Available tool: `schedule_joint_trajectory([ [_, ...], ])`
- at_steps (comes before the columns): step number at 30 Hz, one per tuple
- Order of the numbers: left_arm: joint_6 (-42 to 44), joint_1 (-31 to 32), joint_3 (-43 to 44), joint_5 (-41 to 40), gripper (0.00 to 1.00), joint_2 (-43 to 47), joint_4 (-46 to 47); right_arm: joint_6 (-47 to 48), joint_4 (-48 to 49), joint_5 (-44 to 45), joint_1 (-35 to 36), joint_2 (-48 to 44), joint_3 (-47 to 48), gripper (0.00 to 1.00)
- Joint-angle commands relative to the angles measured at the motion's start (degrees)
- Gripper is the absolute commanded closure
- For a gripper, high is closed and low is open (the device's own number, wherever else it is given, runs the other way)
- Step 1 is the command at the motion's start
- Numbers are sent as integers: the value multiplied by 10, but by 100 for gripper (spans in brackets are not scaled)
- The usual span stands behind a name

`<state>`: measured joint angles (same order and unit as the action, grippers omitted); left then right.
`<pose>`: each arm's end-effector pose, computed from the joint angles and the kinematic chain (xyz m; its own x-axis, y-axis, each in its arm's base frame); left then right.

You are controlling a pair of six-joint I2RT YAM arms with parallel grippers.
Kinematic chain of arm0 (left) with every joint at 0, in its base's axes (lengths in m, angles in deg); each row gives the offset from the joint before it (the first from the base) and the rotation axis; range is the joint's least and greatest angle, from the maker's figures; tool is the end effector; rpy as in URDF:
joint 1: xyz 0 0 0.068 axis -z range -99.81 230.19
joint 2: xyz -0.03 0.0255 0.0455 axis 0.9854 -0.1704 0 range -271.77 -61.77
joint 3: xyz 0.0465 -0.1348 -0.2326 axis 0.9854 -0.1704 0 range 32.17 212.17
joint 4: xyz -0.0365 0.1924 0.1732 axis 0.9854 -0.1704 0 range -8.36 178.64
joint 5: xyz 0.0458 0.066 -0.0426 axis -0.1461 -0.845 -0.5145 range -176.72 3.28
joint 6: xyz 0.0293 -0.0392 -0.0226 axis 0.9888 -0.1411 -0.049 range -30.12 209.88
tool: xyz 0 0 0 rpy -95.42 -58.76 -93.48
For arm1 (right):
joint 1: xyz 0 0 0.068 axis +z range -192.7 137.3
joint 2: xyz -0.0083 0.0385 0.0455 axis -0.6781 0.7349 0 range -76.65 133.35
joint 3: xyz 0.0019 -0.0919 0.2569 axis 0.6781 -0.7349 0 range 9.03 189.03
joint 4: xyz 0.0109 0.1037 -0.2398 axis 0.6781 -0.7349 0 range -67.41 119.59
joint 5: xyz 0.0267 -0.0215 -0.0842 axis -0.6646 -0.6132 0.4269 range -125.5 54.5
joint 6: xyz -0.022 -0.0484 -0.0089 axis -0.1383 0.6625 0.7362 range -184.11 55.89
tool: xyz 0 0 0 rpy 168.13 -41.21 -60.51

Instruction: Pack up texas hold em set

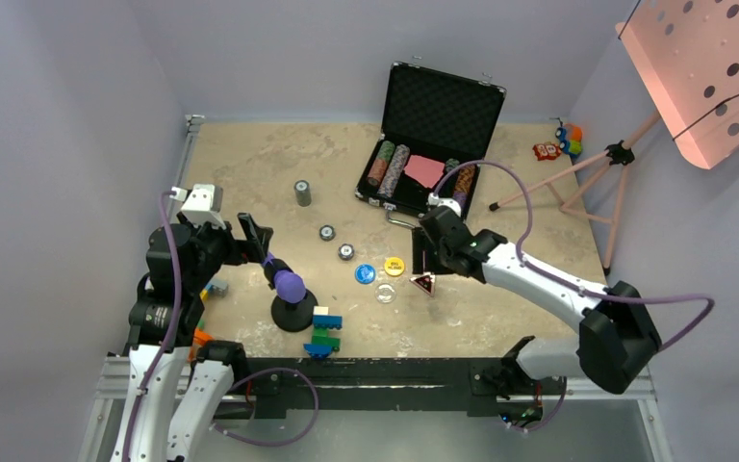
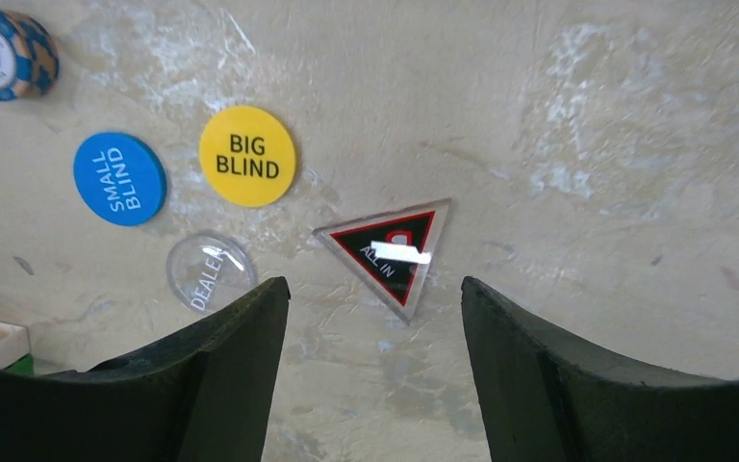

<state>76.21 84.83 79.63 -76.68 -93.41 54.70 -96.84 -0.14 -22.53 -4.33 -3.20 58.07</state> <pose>0.1174 -0.0157 0.3427 -0.3590 -0.2043 -0.9107 0.1647 0.9466 -0.2773 0.2060 0.1529 0.2320 -0.8059 0.0341 -0.5911 -0.0785 0.9834 0.1637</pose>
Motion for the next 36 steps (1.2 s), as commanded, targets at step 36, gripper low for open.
schedule_joint_trajectory([
  [36,6,6,0,4,3,4,16,-180,32,98,69,186,1,21],
])
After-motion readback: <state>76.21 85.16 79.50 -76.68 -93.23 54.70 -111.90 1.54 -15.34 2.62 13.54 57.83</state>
